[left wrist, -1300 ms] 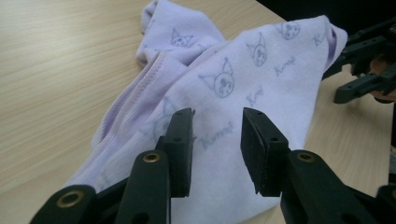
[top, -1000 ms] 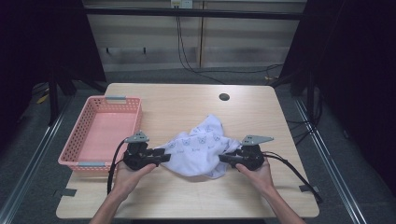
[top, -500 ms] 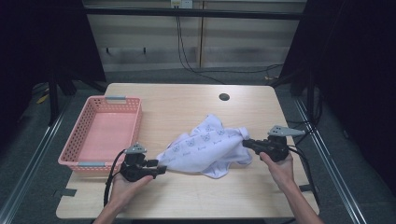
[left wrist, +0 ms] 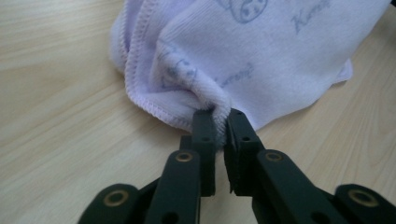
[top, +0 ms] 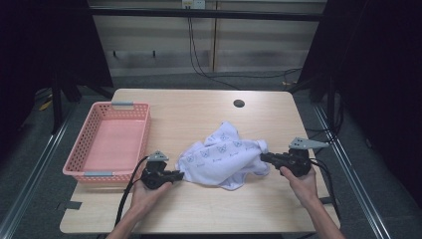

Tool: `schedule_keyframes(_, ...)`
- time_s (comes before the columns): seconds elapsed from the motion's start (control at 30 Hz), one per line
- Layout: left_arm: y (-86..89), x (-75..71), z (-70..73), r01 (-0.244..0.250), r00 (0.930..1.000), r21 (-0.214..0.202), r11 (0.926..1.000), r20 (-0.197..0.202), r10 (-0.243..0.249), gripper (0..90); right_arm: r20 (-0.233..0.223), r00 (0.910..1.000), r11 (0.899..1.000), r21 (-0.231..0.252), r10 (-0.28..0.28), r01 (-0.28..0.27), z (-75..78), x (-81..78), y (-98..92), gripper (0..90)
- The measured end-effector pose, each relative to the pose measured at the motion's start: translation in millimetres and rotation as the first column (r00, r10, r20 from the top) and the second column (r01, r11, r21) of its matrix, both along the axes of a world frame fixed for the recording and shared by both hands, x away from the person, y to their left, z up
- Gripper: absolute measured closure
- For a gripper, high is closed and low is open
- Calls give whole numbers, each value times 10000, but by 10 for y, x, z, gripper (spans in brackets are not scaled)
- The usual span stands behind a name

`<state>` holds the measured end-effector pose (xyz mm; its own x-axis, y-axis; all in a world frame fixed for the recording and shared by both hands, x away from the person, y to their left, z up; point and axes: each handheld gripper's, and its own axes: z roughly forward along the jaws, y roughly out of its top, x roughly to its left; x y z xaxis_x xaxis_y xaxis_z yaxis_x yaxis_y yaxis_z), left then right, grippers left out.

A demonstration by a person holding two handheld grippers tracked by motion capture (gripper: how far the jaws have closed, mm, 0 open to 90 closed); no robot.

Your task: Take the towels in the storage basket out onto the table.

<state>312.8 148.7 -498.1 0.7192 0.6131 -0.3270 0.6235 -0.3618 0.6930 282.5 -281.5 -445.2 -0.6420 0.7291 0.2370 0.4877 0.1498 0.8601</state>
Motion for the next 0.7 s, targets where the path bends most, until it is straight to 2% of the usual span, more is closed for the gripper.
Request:
schedule_keyframes(0.07, -9, -19, 28, 28, 9997, 135, 9999, 225, -31, 860, -9, 10000, 10000, 5, -24, 24, 11, -9, -14, 853)
schedule_keyframes(0.1, 11, -23, 60, 67, 9999, -133, 9999, 147, -65, 862, 18, 10000, 10000, 14, -25, 25, 21, -13, -24, 853)
schedule_keyframes(0.2, 79, -60, 211, 84, 9994, -668, 9977, 344, -61, 863, 89, 9999, 9999, 97, -70, 69, 72, -30, -60, 853)
schedule_keyframes(0.27, 151, -88, 391, 189, 9972, -1177, 9929, 746, -102, 863, 198, 9998, 9999, 130, -52, 49, 131, -46, -92, 853)
schedule_keyframes(0.3, 181, -94, 478, 89, 9957, -1410, 9900, 922, 42, 863, 369, 9993, 9997, 261, -40, 30, 226, -57, -136, 853)
schedule_keyframes(0.33, 208, -92, 547, 71, 9942, -1539, 9881, 1072, 96, 863, 369, 9993, 9997, 261, -40, 30, 226, -57, -136, 853)
schedule_keyframes(0.4, 284, -58, 730, -67, 9892, -1888, 9820, 1426, 342, 862, 528, 9985, 9992, 380, -110, 90, 335, -62, -184, 853)
schedule_keyframes(0.43, 347, 2, 917, -148, 9840, -2045, 9787, 1706, 505, 863, 734, 9971, 9989, 449, -177, 144, 441, -61, -229, 853)
schedule_keyframes(0.47, 347, 2, 917, -148, 9840, -2045, 9787, 1706, 505, 863, 734, 9971, 9989, 449, -177, 144, 441, -61, -229, 853)
schedule_keyframes(0.5, 382, 37, 1050, -243, 9784, -2136, 9766, 1954, 671, 863, 831, 9964, 9983, 568, -193, 146, 505, -61, -254, 853)
schedule_keyframes(0.57, 407, 70, 1263, -139, 9725, -2462, 9691, 2222, 704, 864, 1072, 9941, 9978, 651, -176, 107, 645, -65, -280, 853)
schedule_keyframes(0.63, 402, 65, 1426, -6, 9666, -2378, 9713, 2489, 615, 863, 1390, 9903, 9968, 800, -43, -69, 804, -87, -290, 852)
schedule_keyframes(0.7, 411, 26, 1581, 191, 9611, -2470, 9688, 2717, 503, 863, 1603, 9871, 9944, 1035, 50, -218, 920, -132, -297, 852)
